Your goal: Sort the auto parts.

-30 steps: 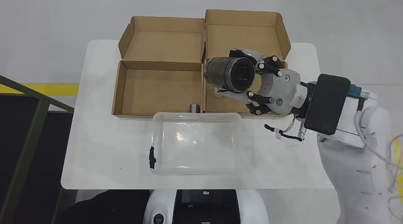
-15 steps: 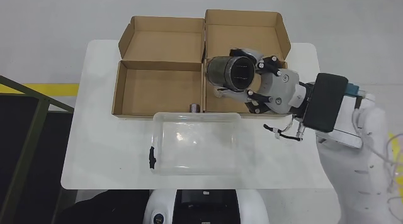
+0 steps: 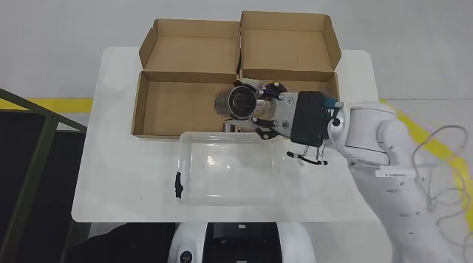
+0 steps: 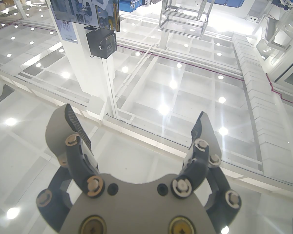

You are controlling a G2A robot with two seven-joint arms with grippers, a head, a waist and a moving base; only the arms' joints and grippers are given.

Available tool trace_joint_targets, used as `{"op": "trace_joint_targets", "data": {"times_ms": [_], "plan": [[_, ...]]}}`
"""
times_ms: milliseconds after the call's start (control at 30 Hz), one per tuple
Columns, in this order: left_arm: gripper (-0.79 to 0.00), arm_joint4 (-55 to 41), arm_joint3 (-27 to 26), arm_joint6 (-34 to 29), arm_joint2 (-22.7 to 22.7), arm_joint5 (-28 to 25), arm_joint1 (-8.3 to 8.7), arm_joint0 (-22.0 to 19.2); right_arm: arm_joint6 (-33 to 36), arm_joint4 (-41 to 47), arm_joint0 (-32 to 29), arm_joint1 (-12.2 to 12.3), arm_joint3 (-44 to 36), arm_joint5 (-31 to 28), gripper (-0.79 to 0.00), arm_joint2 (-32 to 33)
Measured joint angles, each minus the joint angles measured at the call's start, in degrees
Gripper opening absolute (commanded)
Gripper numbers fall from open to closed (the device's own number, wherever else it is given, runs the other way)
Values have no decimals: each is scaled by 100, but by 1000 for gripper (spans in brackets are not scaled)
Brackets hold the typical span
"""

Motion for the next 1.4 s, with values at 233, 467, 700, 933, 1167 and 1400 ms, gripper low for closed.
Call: {"op": "trace_joint_targets", "data": {"times_ms": [233,467,700,933,1167,1400], "plan": [[0,0,0,0,0,0,0,0,232,-190,251,-49,387,62,-785,-465],[0,0,0,0,0,0,0,0,383,-688,465,-161,807,455,-785,-1124],[0,0,0,0,0,0,0,0,412,-946,861,-339,1542,868,-785,-1745],[0,0,0,0,0,0,0,0,472,-993,1325,-553,2337,1205,-785,-2241],[0,0,0,0,0,0,0,0,445,-855,1797,-819,3248,1510,-785,-2655],[0,0,0,0,0,0,0,0,508,-675,2196,-1081,4074,1571,-785,-2993]]}}
